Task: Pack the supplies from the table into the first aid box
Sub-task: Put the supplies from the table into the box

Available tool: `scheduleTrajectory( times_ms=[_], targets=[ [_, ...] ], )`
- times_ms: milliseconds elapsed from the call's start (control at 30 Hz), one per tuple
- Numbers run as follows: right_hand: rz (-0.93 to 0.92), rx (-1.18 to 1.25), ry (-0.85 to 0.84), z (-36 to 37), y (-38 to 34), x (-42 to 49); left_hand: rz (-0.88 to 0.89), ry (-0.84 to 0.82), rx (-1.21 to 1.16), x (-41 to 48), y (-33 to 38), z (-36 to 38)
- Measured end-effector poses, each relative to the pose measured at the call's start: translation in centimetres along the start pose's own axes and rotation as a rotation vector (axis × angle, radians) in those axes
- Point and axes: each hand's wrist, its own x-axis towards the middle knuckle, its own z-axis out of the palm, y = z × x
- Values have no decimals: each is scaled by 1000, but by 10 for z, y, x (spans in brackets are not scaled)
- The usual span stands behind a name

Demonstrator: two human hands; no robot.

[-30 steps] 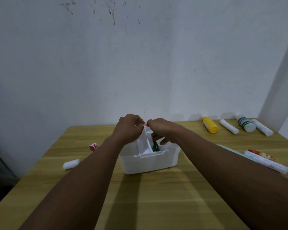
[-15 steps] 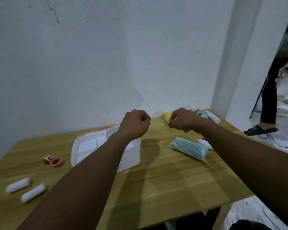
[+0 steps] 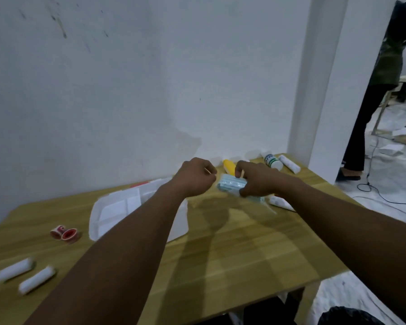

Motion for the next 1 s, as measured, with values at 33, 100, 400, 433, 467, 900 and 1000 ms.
scheduleTrajectory(
  times_ms=[33, 100, 400, 433, 467, 900, 1000],
  targets=[
    [-41, 27, 26, -10, -9, 2, -12, 34, 7, 0, -5, -12],
    [-139, 58, 40, -28, -31, 5, -35, 102, 19, -5, -19, -36],
    [-464, -215, -14, -21, -146, 4, -200, 354, 102, -64, -99, -99],
    [-473, -273, -24, -15, -154, 4, -211, 354, 105, -70, -105, -100],
    [-478, -325, -35, -9, -159, 4, -218, 354, 107, -75, -110, -101],
    [-415, -181, -335, 25, -190, 22, -203, 359, 100, -87, -127, -98],
    [-298, 32, -383, 26, -187, 24, -199, 361, 102, -89, -129, -97]
  ],
)
